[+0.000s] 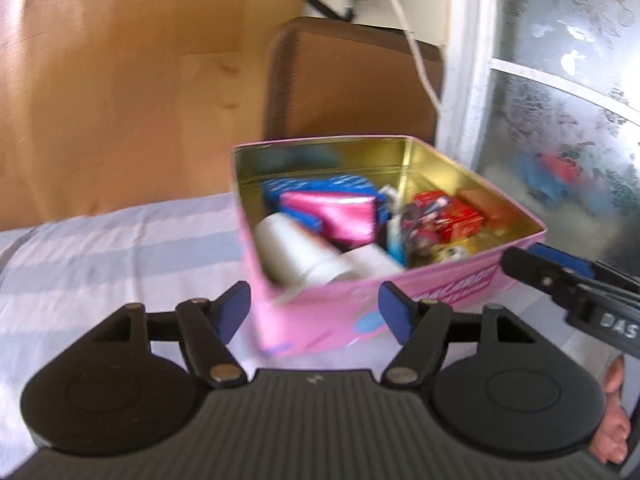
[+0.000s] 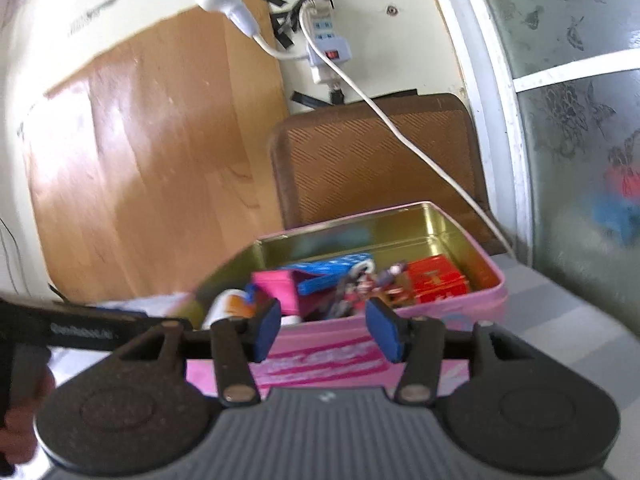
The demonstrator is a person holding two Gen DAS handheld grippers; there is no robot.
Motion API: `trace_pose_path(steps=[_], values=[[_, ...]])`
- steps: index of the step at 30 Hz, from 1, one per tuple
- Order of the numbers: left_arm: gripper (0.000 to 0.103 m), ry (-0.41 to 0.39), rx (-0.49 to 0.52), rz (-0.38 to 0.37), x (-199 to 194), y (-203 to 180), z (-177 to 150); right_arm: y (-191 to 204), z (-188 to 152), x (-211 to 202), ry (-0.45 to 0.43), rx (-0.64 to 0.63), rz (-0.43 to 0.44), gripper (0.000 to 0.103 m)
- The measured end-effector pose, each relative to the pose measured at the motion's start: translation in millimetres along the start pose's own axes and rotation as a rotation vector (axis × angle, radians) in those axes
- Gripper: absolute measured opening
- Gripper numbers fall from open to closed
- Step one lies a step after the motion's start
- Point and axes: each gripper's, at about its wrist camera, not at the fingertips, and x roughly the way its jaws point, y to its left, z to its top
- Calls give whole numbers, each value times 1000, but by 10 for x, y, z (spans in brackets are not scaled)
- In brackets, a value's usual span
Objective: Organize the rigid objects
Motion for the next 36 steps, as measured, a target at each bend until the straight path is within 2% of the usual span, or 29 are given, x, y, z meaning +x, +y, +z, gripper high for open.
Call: trace_pose_path(steps=[5, 9, 15, 20, 23, 25, 27, 30, 36], values=[[83, 10, -34, 53, -176, 165, -185, 224, -151, -109, 44, 57, 36, 51], [90, -2, -22, 75, -257, 207, -290, 397, -246, -169, 92, 66, 65, 55], [95, 10, -51, 87, -304, 304, -426, 617, -388, -160, 164, 46, 80, 55], [103, 11, -52, 96, -352, 322, -489, 668, -404, -209, 172, 66, 76, 59], [103, 0, -50, 106, -389, 313, -496, 671, -376, -250, 166, 88, 70, 65], [103, 3, -51, 113, -402, 300, -497, 676, -355, -283, 161, 103, 65, 81], [103, 0, -58, 121, -420, 295, -502, 692, -341, -320, 150, 115, 62, 88], [103, -7, -60, 127, -449, 284, -510, 732, -317, -365, 140, 122, 51, 103], [103, 58, -41, 116, -447, 235, -512, 765, -272, -397, 156, 139, 31, 103]])
